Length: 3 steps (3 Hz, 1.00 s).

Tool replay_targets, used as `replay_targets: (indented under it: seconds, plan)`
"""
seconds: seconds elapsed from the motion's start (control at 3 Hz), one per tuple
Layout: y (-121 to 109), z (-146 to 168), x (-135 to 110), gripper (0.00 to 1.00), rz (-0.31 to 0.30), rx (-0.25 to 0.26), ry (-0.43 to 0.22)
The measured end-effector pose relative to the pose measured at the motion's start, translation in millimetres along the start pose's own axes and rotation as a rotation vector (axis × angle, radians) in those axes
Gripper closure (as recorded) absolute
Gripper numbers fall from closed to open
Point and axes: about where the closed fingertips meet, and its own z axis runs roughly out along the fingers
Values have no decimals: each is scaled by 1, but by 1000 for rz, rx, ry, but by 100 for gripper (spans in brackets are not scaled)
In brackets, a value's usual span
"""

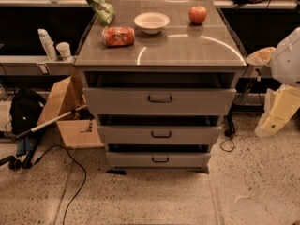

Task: Open middle drawer

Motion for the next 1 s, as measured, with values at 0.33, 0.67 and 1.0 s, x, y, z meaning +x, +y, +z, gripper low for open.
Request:
replay_targets:
  seconds: [0.33, 0.67, 1.0]
  plan:
    - [-7, 25, 8, 0, -22, -2, -40]
    - [-12, 44, 10, 0, -39, 17, -70]
    - [-17, 77, 10, 0, -58, 54, -118]
